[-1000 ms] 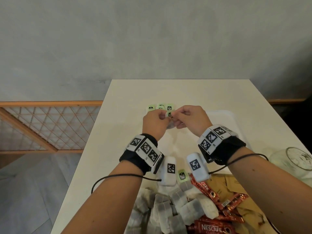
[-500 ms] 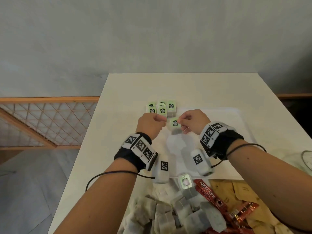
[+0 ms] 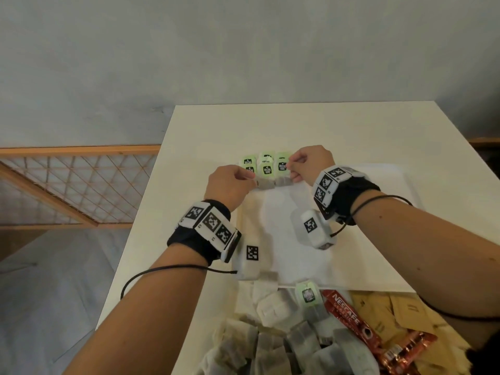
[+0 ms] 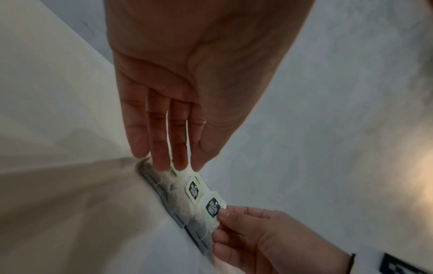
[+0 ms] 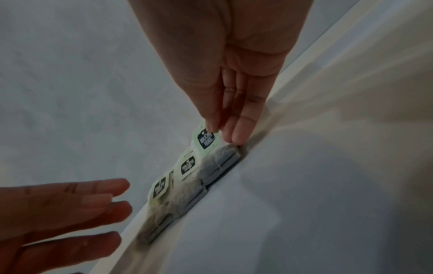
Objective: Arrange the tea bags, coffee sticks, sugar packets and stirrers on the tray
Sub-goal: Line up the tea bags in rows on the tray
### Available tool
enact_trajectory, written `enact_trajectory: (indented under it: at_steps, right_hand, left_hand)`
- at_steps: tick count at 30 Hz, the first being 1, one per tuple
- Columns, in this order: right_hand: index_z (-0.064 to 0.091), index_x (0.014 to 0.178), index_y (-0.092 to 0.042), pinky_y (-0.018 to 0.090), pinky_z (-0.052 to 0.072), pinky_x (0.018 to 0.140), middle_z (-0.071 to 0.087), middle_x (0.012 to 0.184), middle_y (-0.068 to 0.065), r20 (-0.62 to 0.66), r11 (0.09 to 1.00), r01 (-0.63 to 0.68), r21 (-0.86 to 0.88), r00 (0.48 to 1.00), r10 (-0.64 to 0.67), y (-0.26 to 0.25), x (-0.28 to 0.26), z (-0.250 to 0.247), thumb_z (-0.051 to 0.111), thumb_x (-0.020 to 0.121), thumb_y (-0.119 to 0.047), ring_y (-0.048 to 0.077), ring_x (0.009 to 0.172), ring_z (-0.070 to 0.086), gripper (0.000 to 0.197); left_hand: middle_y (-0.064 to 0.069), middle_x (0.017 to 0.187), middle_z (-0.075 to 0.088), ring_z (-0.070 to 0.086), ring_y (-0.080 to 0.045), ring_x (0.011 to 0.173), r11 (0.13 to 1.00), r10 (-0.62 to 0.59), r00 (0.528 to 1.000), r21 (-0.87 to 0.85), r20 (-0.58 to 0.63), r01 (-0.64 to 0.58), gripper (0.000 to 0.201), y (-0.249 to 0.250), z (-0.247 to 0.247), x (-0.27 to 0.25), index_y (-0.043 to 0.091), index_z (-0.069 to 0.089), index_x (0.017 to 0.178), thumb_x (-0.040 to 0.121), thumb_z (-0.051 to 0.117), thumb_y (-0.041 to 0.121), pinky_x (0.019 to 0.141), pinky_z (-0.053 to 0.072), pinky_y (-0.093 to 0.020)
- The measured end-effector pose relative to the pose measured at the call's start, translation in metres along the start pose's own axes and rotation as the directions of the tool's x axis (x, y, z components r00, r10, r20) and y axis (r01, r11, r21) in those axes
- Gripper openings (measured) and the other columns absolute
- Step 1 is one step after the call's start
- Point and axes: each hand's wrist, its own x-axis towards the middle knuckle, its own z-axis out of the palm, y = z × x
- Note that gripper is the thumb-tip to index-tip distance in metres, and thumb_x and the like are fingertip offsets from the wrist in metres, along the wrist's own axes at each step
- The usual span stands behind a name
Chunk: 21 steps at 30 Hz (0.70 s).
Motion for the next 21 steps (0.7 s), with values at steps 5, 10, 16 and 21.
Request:
enact_trajectory:
  at_steps: [5, 10, 16, 21]
  right_hand:
    - [0.067, 0.101, -0.013, 0.039, 0.060, 0.075, 0.069, 0.080, 0.004, -0.034, 0.995, 0.047, -0.090, 0.998, -0.051, -0.004, -0.030, -0.014, 0.075, 0.080, -0.016, 0.026, 0.077, 0.072, 0.023]
    - [0.071, 0.095, -0.012, 0.031, 0.059, 0.071, 0.067, 0.077, 0.002, 0.095, 0.991, 0.130, 0.003, 0.987, -0.130, 0.003, -0.104, -0.035, 0.075, 0.081, -0.013, 0.016, 0.068, 0.067, 0.014]
    - [0.070, 0.099, -0.020, 0.029, 0.058, 0.074, 0.071, 0.086, 0.002, 0.357, 0.977, 0.176, -0.120, 0.926, -0.122, 0.034, -0.192, -0.043, 0.074, 0.084, -0.018, 0.012, 0.074, 0.069, 0.016]
    - [0.071, 0.101, -0.024, 0.022, 0.048, 0.073, 0.070, 0.094, 0.002, 0.438, 0.963, 0.197, -0.186, 0.894, -0.098, 0.062, -0.230, -0.042, 0.078, 0.079, -0.021, 0.006, 0.073, 0.064, 0.023]
  left_hand:
    - [-0.001, 0.093, 0.072, 0.067, -0.016, 0.083, 0.997, 0.061, 0.997, 0.043, 0.050, -0.063, 0.011, 0.020, -0.014, -0.029, 0.019, 0.071, 0.092, 0.081, 0.074, 0.018, 0.078, 0.055, -0.031]
    - [0.001, 0.089, 0.070, 0.064, -0.011, 0.075, 0.988, 0.135, 0.982, 0.056, 0.134, -0.144, 0.015, 0.030, -0.019, -0.080, 0.016, 0.070, 0.097, 0.082, 0.074, 0.015, 0.070, 0.050, -0.021]
    - [0.005, 0.090, 0.073, 0.068, -0.009, 0.081, 0.964, 0.180, 0.940, 0.138, 0.291, -0.227, 0.018, 0.009, -0.016, -0.145, 0.021, 0.072, 0.099, 0.081, 0.076, 0.020, 0.070, 0.049, -0.022]
    - [0.007, 0.094, 0.073, 0.065, -0.004, 0.076, 0.929, 0.125, 0.879, 0.258, 0.461, -0.267, 0.021, -0.005, -0.016, -0.182, 0.023, 0.071, 0.100, 0.080, 0.078, 0.022, 0.077, 0.047, -0.023]
